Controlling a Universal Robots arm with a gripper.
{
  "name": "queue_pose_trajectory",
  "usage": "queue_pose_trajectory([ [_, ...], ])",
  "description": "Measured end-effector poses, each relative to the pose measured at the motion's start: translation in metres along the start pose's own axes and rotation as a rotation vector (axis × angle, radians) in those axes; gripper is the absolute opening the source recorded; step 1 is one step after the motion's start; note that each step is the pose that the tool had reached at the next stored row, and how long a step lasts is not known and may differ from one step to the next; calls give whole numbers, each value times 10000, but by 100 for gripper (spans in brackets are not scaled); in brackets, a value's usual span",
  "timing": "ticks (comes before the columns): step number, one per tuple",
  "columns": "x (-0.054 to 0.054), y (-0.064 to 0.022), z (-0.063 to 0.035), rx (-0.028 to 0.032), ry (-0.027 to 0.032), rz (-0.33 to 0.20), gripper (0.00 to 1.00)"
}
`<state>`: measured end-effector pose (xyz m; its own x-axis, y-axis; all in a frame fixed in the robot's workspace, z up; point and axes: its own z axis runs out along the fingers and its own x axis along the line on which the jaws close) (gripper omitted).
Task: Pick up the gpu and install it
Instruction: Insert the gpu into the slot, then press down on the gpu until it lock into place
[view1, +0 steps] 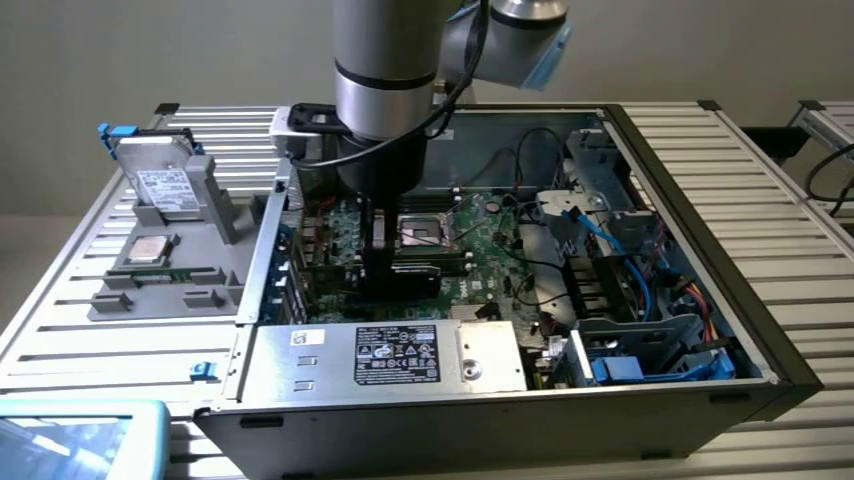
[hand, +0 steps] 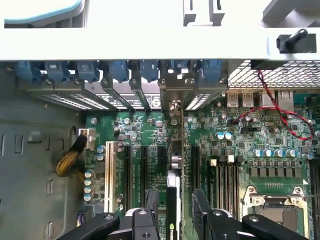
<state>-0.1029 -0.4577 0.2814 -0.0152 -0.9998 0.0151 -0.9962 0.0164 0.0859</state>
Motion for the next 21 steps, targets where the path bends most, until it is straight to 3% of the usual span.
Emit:
queue_pose_trajectory([
  [3, 2, 8, -88, -1, 22, 3, 42],
  [17, 3, 14, -154, 0, 18, 2, 42],
  [18, 3, 14, -159, 0, 18, 2, 33],
  [19, 3, 14, -163, 1, 17, 2, 33],
  [21, 3, 14, -165, 1, 15, 7, 21],
])
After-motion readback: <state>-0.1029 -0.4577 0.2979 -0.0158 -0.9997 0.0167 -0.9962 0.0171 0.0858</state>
